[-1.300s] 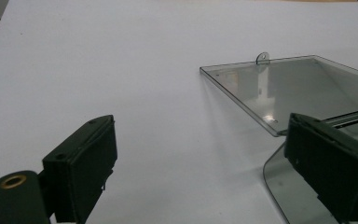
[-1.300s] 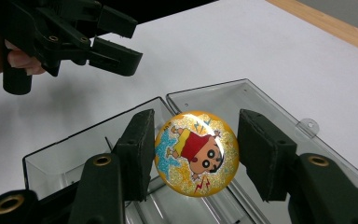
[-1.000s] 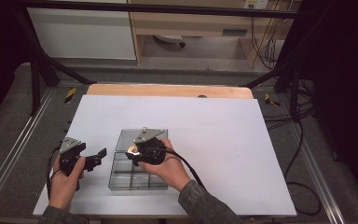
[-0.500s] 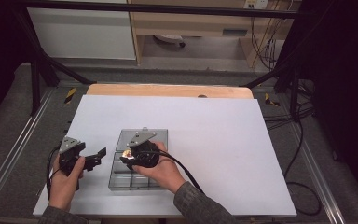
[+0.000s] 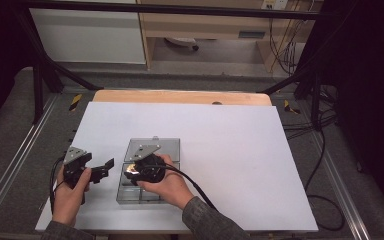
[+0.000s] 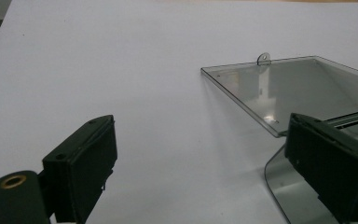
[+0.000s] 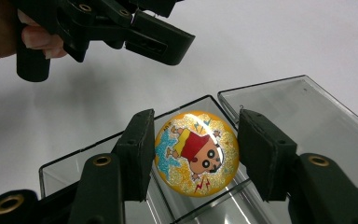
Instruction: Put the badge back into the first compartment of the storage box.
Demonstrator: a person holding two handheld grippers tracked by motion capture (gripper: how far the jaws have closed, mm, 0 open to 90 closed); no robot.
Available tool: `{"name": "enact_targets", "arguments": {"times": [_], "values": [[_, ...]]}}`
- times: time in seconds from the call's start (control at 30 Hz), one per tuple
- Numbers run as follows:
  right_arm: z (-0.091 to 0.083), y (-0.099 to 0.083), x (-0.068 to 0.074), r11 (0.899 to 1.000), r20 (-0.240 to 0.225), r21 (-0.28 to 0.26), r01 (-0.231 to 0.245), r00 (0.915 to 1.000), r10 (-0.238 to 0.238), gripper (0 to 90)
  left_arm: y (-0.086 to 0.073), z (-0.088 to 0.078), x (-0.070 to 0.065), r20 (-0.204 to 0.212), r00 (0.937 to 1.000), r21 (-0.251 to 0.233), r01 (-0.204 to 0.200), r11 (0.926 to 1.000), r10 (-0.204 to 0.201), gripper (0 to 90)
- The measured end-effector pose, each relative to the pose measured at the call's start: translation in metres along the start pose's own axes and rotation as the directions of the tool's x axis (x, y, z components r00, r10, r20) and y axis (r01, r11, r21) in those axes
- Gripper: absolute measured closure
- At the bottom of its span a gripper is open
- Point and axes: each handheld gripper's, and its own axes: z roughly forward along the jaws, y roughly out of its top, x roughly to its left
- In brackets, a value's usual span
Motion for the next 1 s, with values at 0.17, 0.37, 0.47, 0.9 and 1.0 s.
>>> {"name": "enact_targets", "arguments": {"times": [0.17, 0.37, 0.47, 0.9, 1.0], "values": [[0.003, 0.000, 0.001, 1.000, 0.003, 0.003, -0.002, 1.0000, 0.002, 47.6, 0.000, 0.000, 0.000, 0.003, 1.0000, -0.001, -0.002, 1.0000, 0.002, 9.0], [0.005, -0.001, 0.001, 1.000, 0.007, 0.005, -0.003, 1.0000, 0.003, 47.6, 0.000, 0.000, 0.000, 0.002, 1.0000, -0.001, -0.001, 1.0000, 0.001, 9.0], [0.007, -0.001, 0.002, 1.000, 0.023, 0.012, 0.014, 0.9996, -0.014, 47.6, 0.000, 0.000, -0.001, 0.003, 1.0000, -0.001, 0.000, 1.0000, 0.000, 9.0], [0.011, -0.002, 0.003, 1.000, 0.012, 0.016, 0.004, 0.9999, -0.004, 44.5, 0.000, 0.000, -0.001, 0.003, 1.0000, -0.001, -0.001, 1.0000, 0.001, 9.0], [0.008, -0.002, 0.003, 1.000, 0.013, 0.010, 0.013, 0.9998, -0.013, 43.8, 0.000, 0.000, -0.001, 0.004, 1.0000, -0.002, -0.001, 1.0000, 0.001, 9.0]]}}
